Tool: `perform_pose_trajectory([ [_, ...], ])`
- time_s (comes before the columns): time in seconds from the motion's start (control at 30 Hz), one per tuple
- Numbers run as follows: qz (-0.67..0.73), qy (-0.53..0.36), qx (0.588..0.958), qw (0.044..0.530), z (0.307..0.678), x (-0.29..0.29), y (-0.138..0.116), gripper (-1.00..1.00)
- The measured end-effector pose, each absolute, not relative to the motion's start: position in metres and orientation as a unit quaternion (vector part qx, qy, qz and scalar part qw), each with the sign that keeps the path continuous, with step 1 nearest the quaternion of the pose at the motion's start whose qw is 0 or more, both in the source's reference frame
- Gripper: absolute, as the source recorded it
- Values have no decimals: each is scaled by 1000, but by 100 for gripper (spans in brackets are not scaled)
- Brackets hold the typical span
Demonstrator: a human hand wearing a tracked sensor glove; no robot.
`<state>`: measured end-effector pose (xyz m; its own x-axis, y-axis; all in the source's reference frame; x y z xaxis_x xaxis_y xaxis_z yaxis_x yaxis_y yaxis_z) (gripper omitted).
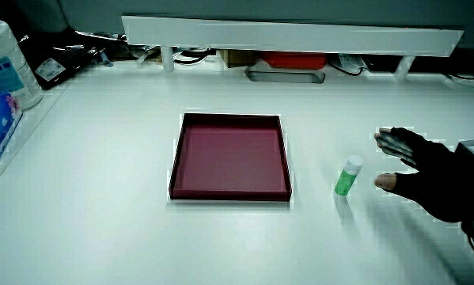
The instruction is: Place glue stick
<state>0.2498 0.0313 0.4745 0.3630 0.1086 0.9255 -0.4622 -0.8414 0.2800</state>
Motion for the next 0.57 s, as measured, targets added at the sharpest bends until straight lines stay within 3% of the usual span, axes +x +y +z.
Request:
perform_pose_trajectory([
  [0.57,533,-148,789,267,435,259,46,-100],
])
